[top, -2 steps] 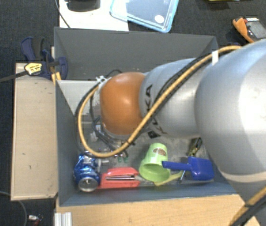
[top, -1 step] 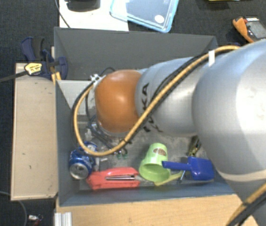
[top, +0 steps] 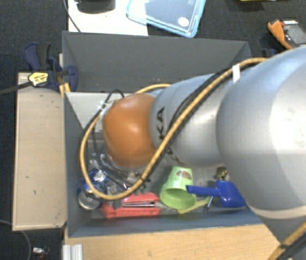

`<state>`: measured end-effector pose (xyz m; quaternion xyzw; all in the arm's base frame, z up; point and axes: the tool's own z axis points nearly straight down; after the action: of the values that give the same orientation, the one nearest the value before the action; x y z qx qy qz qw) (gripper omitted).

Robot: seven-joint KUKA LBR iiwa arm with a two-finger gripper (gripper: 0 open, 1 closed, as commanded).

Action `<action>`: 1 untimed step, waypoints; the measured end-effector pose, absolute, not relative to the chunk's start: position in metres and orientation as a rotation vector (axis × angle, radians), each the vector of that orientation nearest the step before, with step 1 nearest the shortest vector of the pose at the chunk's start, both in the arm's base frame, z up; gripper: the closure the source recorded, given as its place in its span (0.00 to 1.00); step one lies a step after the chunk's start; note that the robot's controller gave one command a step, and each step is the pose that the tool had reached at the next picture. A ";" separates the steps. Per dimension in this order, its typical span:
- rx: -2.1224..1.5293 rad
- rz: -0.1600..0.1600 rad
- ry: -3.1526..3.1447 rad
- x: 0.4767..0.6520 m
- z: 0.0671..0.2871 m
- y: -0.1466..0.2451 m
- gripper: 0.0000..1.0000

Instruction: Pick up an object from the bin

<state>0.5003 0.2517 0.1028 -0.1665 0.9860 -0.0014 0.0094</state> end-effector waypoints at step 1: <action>-0.158 0.004 3.121 0.549 0.071 0.251 0.00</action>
Offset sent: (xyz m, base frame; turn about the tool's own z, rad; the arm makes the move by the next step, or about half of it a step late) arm 0.0380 0.0031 -0.0328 -0.1389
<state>0.5488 0.2512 0.0706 -0.0507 0.9987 0.0014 0.0082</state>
